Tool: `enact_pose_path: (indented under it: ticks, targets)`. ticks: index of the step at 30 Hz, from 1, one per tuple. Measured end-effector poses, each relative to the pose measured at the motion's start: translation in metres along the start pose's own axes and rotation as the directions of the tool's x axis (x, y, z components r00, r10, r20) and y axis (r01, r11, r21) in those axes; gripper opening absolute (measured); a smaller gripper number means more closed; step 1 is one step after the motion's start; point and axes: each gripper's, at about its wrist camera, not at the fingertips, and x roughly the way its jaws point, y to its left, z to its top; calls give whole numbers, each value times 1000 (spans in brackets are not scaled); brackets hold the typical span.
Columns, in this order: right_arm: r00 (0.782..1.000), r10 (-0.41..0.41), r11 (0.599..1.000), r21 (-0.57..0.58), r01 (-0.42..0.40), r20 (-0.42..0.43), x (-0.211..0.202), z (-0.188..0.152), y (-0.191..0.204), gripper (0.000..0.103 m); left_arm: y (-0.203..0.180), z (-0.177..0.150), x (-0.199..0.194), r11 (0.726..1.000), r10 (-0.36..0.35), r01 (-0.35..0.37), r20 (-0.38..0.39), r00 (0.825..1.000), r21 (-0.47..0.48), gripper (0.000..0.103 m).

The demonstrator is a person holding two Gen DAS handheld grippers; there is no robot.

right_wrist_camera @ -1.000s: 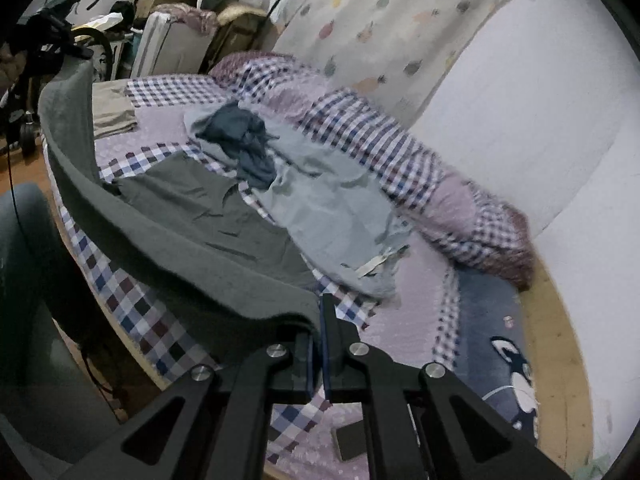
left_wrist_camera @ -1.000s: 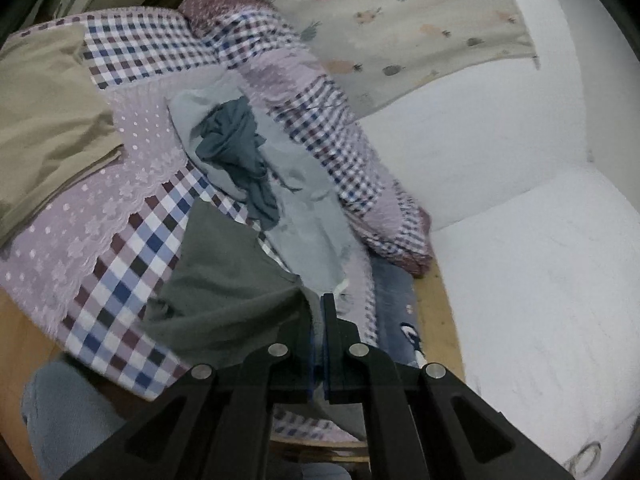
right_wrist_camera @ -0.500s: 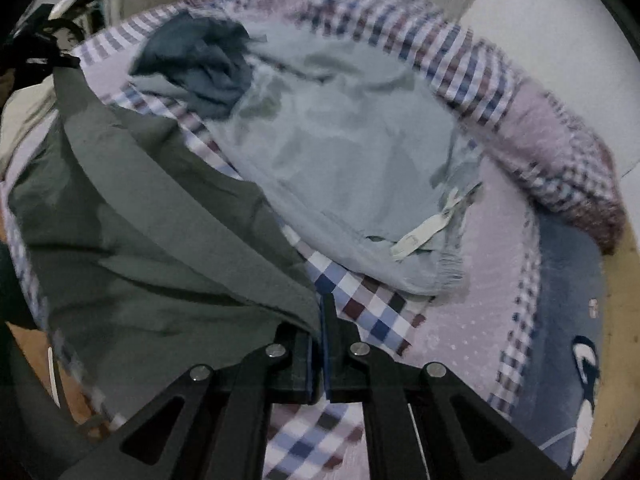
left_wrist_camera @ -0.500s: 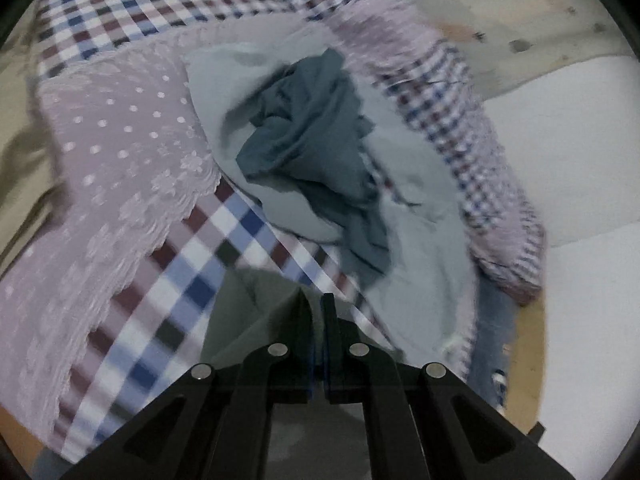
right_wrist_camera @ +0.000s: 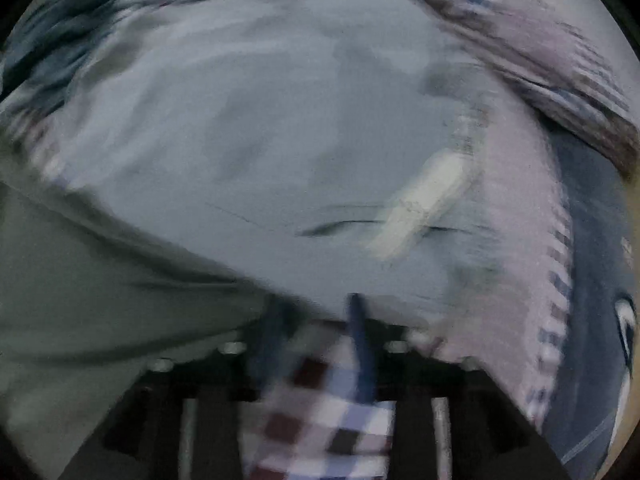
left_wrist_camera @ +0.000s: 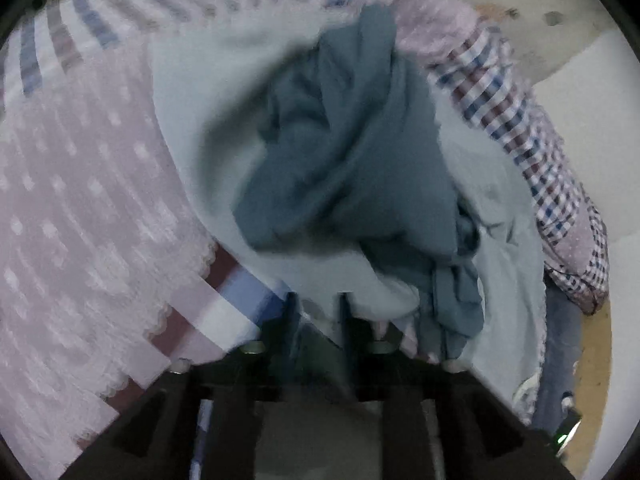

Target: Fold clothes

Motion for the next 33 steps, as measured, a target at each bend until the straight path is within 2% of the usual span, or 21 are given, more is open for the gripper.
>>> enact_pose_path:
  ticks: [3, 5, 7, 9, 12, 14, 17, 19, 20, 21, 23, 25, 28, 29, 30, 33]
  targets:
    - [999, -53, 997, 50, 53, -10, 17, 2, -9, 57, 20, -9, -34, 998, -8, 3, 77, 997, 64, 49]
    - [999, 12, 999, 42, -14, 50, 1, 0, -2, 57, 39, -24, -59, 992, -30, 19, 86, 996, 123, 49]
    - [987, 105, 994, 17, -108, 125, -23, -3, 8, 59, 61, -48, -82, 982, -56, 41, 74, 996, 187, 54]
    - [959, 205, 977, -92, -190, 197, -45, -1, 39, 72, 85, -78, -95, 980, -64, 55, 37, 997, 193, 56]
    - [934, 288, 928, -303, -216, 214, -59, 5, 100, 77, 116, -121, -108, 980, -86, 91, -33, 996, 174, 56]
    - [930, 322, 881, -415, -226, 176, -55, 10, 139, 77, 122, -148, -107, 975, -117, 135, -108, 987, 176, 56]
    - [918, 373, 821, -508, -261, 131, -49, 24, 181, 77, 114, -173, -102, 959, -134, 176, -192, 972, 223, 55]
    - [928, 355, 800, -551, -237, 117, -42, 34, 202, 77, 108, -184, -99, 947, -134, 191, -225, 965, 256, 47]
    - [938, 326, 797, -568, -206, 116, -37, 40, 208, 77, 109, -185, -97, 950, -135, 191, -226, 965, 249, 36]
    - [948, 290, 797, -580, -165, 129, -32, 48, 213, 77, 109, -186, -95, 952, -136, 191, -227, 964, 241, 26]
    - [957, 215, 842, -533, -82, 192, -28, 70, 209, 77, 108, -189, -92, 950, -130, 187, -228, 965, 250, 12]
    - [956, 134, 893, -451, -3, 260, -28, 91, 200, 77, 104, -193, -93, 943, -108, 169, -217, 970, 287, 11]
    - [935, 4, 958, -271, 99, 355, -35, 115, 176, 76, 103, -192, -93, 941, -115, 174, -210, 971, 289, 10]
    - [930, -20, 970, -217, 106, 367, -39, 121, 170, 77, 107, -190, -93, 944, -126, 183, -212, 969, 274, 10]
    - [929, 5, 981, -181, 67, 370, -45, 122, 164, 77, 110, -188, -94, 947, -131, 185, -210, 969, 264, 12]
    - [927, 137, 976, -206, -66, 350, -59, 114, 169, 77, 115, -187, -97, 953, -129, 178, -201, 971, 246, 15]
